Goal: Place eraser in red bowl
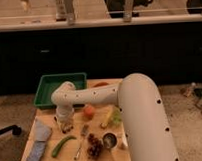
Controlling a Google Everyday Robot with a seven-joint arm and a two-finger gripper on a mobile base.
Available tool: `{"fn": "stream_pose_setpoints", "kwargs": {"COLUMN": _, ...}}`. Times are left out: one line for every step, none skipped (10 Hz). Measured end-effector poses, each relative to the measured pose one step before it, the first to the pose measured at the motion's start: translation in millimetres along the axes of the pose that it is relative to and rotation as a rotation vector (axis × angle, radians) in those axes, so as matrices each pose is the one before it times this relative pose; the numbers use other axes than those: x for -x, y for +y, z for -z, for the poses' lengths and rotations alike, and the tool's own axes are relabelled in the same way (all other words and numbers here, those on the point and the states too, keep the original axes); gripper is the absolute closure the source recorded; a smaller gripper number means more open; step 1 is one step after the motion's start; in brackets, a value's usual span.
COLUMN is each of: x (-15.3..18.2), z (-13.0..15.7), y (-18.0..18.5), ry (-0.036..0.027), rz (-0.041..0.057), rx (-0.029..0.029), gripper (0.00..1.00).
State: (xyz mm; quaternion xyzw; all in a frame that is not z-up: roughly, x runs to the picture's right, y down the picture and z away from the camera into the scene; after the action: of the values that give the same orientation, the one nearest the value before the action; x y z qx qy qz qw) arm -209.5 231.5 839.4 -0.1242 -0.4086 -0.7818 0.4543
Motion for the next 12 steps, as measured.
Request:
{"fn": "stream_pose_setpoints", "kwargs": {"x": -0.12, "z": 1.51, "y": -1.0, "ry": 0.00037, "rz": 0.00223, "rx": -0.00085, "gripper": 1.0}}
{"fn": "stream_pose_setpoints", "kwargs": {"x": 0.71, "z": 0.71, "y": -0.18, "ry": -0.00324, "rz": 0.0014, "rx": 0.00232, "gripper": 1.0}}
{"fn": "stream_pose_setpoints", "kwargs": {"x": 0.32, "z": 0.09, "y": 0.13, "ry": -0.0012, "rz": -0.00017, "rx": 0.00049, "gripper": 1.0}}
{"fn": "stream_pose_setpoints", "kwargs": {"x": 3.31, "z": 2.8, "y": -0.07, "ry": -0.00323, "rz": 0.00626, "rx": 0.00899, "gripper": 1.0}}
{"fn": "stream_pose_setpoints", "kwargs": {"x": 5.48, "z": 8.02, "y": -2.26, "ry": 0.00019, "rz": 0.00673, "rx": 0.01536, "gripper": 1.0}}
{"fn": "stream_pose_setpoints", "kwargs": {"x": 4.1, "z": 9.62, "y": -3.81, "ry": 0.00543, "rz": 0.00496, "rx": 0.00901, "gripper": 1.0}}
{"fn": "stream_pose_setpoints", "kwargs": {"x": 6.22, "z": 14.88, "y": -4.56, "ry": 0.00598, "rz": 0.00503, "rx": 0.01322, "gripper": 1.0}}
{"fn": "stream_pose_setpoints", "kwargs": {"x": 8.41, "z": 18.33, "y": -5.02, "ry": 0.00973, "rz": 0.00648, "rx": 0.01845, "gripper": 1.0}}
{"fn": "stream_pose_setpoints", "kwargs": {"x": 5.76, "z": 11.81, "y": -3.29, "ry": 0.0104, "rz": 0.00301, "rx": 0.01259, "gripper": 1.0}}
{"fn": "stream_pose_setpoints", "kwargs": {"x": 4.08, "z": 7.1, "y": -0.8, "ry": 0.01062, "rz": 0.0002, "rx": 0.01042, "gripper": 1.0}}
{"fn": "stream_pose_setpoints", "kwargs": {"x": 3.29, "z": 6.7, "y": 0.96, "ry": 0.01185, "rz": -0.00192, "rx": 0.01116, "gripper": 1.0}}
{"fn": "stream_pose_setpoints", "kwargs": {"x": 1.6, "z": 8.31, "y": 1.63, "ry": 0.01232, "rz": -0.00286, "rx": 0.00932, "gripper": 1.0}}
